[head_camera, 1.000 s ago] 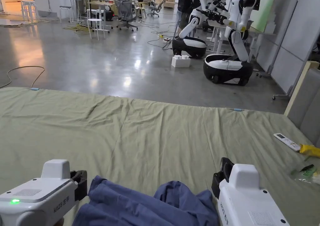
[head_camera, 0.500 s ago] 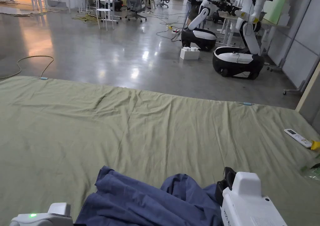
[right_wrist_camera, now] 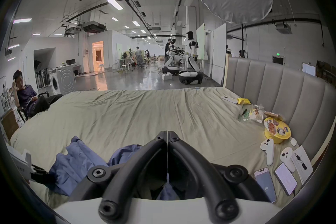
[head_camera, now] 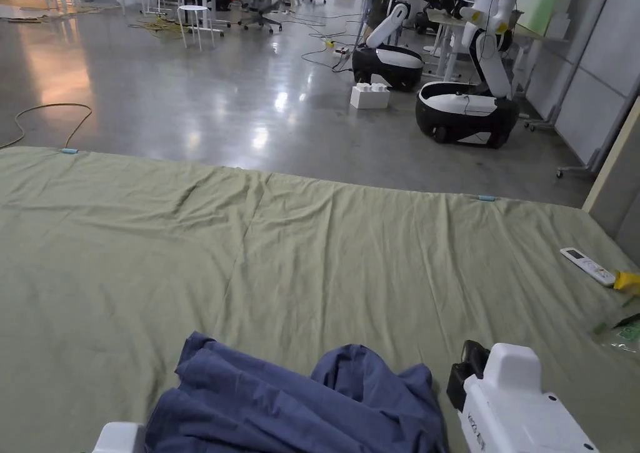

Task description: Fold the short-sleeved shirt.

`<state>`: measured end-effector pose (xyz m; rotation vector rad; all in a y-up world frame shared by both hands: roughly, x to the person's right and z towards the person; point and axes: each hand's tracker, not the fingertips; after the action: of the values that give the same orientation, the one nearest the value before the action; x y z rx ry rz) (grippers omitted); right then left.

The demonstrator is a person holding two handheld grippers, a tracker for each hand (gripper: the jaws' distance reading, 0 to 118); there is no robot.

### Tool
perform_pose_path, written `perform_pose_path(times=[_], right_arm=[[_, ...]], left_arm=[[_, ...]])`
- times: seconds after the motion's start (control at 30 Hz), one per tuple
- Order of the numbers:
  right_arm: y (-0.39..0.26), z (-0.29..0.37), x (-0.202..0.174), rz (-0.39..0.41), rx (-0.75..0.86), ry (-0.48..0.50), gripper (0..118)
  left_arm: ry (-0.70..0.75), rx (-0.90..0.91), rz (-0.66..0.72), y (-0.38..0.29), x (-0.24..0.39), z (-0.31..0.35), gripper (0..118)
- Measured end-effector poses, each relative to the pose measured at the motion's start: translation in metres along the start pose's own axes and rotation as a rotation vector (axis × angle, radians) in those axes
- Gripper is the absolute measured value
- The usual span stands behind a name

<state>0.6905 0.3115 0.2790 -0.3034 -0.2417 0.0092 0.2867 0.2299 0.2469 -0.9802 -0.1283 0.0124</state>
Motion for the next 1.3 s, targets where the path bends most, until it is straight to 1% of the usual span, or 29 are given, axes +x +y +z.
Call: perform_pose_path(times=[0.07,0.1,0.13,0.17,0.2,0.23,0.27,0.3,0.37,0.4,0.43,0.5,0.57,0.63,0.67,0.7,0.77,0.8,0.83,0.87,0.9,0.93,0.97,1.0,1.1,1.2,1.3], right_arm=[[0.004,-0.019,0.013,-0.021,-0.058,0.003,1],[0.006,-0.031,0.019,-0.027,-0.103,0.025,1],[0.005,-0.045,0.026,-0.071,-0.164,0.051,1],[0.008,-0.058,0.030,-0.039,-0.175,0.058,1],[0.007,-0.074,0.033,-0.044,-0.263,0.079,1],[0.005,-0.091,0.035,-0.028,-0.323,0.084,2],[0.002,-0.105,0.036,-0.011,-0.373,0.108,8],[-0.003,-0.121,0.037,0.005,-0.426,0.126,23],[-0.016,-0.146,0.034,0.058,-0.495,0.126,61],[-0.022,-0.158,0.032,0.072,-0.540,0.131,65],[-0.028,-0.169,0.030,0.086,-0.571,0.134,65],[-0.042,-0.183,0.023,0.078,-0.616,0.180,65],[-0.056,-0.200,0.018,0.073,-0.679,0.179,65],[-0.070,-0.208,0.013,0.085,-0.731,0.175,64],[-0.075,-0.210,0.011,0.089,-0.735,0.192,57],[-0.080,-0.211,0.009,0.084,-0.737,0.214,46],[-0.082,-0.206,0.007,0.097,-0.702,0.195,40],[-0.079,-0.205,0.007,0.098,-0.706,0.205,32],[-0.077,-0.204,0.008,0.089,-0.703,0.219,14],[-0.075,-0.203,0.009,0.069,-0.700,0.244,6],[-0.074,-0.201,0.010,0.079,-0.697,0.224,6],[-0.071,-0.196,0.009,0.107,-0.674,0.208,6],[-0.066,-0.189,0.009,0.128,-0.639,0.200,6],[-0.060,-0.180,0.009,0.128,-0.594,0.192,6],[-0.040,-0.153,0.011,0.114,-0.524,0.194,5],[-0.020,-0.127,0.016,0.143,-0.431,0.178,5],[0.004,-0.103,0.024,0.103,-0.372,0.146,5]], left_arm=[[-0.017,0.020,0.006,0.002,-0.005,0.000,3],[-0.029,0.026,0.009,0.004,-0.007,0.004,3],[-0.042,0.035,0.015,0.007,-0.009,0.009,3],[-0.049,0.040,0.020,0.009,-0.014,-0.001,3],[-0.060,0.053,0.025,0.011,-0.016,0.000,3],[-0.068,0.054,0.028,0.015,-0.018,0.001,3],[-0.076,0.059,0.030,0.016,-0.019,0.002,3],[-0.082,0.067,0.029,0.017,-0.022,-0.010,3],[-0.082,0.064,0.027,0.021,-0.025,-0.013,3],[-0.086,0.065,0.023,0.020,-0.023,-0.013,3],[-0.088,0.069,0.020,0.017,-0.018,-0.011,3],[-0.090,0.066,0.015,0.019,-0.019,-0.013,3],[-0.085,0.062,0.012,0.015,-0.017,-0.016,3],[-0.081,0.062,0.008,0.016,-0.018,-0.019,3],[-0.080,0.059,0.008,0.016,-0.019,-0.021,3],[-0.080,0.055,0.009,0.012,-0.020,-0.025,3],[-0.081,0.051,0.007,0.011,-0.021,-0.028,3],[-0.077,0.050,0.006,0.010,-0.021,-0.030,3],[-0.074,0.049,0.005,0.008,-0.020,-0.031,3],[-0.073,0.048,0.008,0.007,-0.020,-0.032,3],[-0.073,0.051,0.012,0.008,-0.021,-0.032,3],[-0.075,0.053,0.013,0.009,-0.021,-0.032,3],[-0.072,0.065,0.012,0.009,-0.010,-0.019,3],[-0.073,0.082,0.010,0.011,-0.009,-0.016,3],[-0.094,0.143,-0.006,0.019,-0.010,0.000,3],[-0.074,0.211,-0.051,0.033,-0.008,0.019,3],[-0.101,0.276,-0.033,0.051,-0.010,0.046,3]])
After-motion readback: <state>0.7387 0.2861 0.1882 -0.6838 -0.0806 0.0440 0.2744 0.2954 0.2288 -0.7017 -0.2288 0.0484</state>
